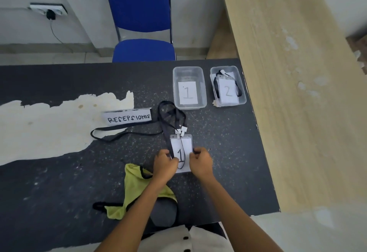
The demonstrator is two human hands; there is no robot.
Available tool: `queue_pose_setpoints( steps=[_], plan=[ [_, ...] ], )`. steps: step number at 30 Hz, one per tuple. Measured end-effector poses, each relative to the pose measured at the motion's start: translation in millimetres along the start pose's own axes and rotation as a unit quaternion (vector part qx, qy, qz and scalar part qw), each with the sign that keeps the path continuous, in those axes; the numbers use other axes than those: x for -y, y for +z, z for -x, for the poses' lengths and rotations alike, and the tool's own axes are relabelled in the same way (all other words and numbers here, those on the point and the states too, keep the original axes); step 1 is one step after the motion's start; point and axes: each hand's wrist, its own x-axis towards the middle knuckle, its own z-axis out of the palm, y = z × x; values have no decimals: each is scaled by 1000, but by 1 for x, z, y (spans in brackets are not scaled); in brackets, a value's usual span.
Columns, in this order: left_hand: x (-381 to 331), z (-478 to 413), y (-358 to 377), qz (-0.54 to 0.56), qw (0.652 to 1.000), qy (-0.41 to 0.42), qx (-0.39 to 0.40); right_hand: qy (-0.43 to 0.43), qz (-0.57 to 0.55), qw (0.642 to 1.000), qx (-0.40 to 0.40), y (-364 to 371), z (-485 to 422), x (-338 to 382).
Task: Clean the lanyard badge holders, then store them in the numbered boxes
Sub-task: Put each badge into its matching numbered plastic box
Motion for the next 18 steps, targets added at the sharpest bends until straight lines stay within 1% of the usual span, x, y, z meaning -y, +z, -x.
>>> queue_pose_setpoints(
  steps=[5,10,14,16,18],
  plan=[
    [-1,5,-8,38,999,3,24,17,-27,999,1,-4,1,0],
    [1,2,-11,53,997,-5,50,48,-62,997,-8,-5,0,3],
    [1,2,-13,70,995,-7,77,66,-91,994,17,-10,-3,6],
    [0,2,-15,85,993,-17,84,62,-93,993,22,-16,-4,9],
    [-1,2,-19,78,995,-6,63,41,-85,995,30,-25,-3,13]
  ],
)
